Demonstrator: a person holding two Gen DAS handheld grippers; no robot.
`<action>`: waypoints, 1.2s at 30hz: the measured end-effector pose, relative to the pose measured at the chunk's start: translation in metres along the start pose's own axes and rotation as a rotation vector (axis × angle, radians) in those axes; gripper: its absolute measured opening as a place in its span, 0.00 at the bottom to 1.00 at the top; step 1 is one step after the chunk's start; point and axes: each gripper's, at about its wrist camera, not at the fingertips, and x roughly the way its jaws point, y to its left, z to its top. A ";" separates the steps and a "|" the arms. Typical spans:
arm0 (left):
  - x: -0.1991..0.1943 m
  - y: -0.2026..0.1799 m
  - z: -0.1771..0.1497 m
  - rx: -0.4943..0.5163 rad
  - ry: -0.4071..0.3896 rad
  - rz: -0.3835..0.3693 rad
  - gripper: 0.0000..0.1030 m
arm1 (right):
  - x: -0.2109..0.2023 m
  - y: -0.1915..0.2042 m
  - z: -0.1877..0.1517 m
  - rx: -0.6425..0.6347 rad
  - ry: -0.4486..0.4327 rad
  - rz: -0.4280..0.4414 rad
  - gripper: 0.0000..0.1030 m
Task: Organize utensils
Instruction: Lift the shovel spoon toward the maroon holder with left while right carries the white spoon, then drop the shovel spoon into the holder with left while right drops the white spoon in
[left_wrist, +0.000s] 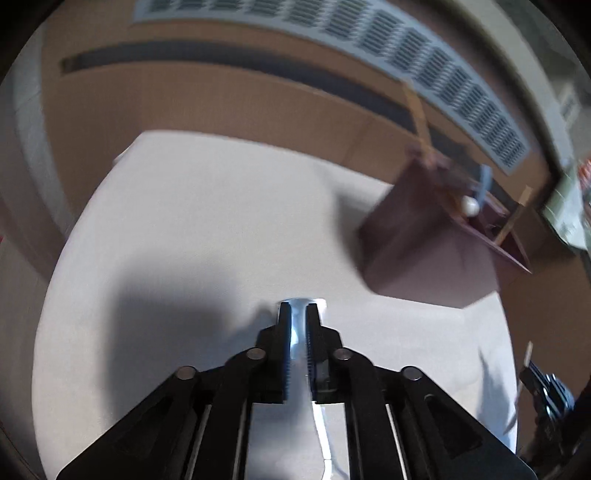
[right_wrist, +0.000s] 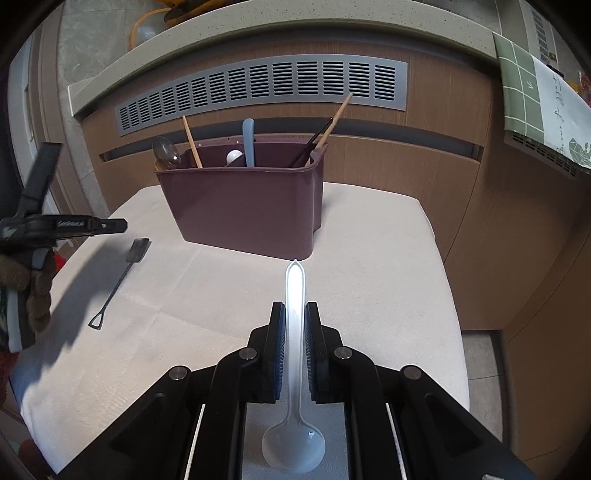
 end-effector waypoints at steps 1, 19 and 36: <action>0.003 0.005 -0.003 -0.026 -0.006 0.024 0.28 | -0.001 0.000 -0.001 -0.003 -0.001 -0.003 0.09; 0.040 -0.060 -0.018 0.192 -0.055 0.281 0.31 | 0.018 0.000 -0.008 0.013 0.033 0.010 0.09; -0.114 -0.085 -0.047 0.219 -0.497 0.046 0.32 | -0.005 -0.004 0.010 0.058 -0.099 0.020 0.09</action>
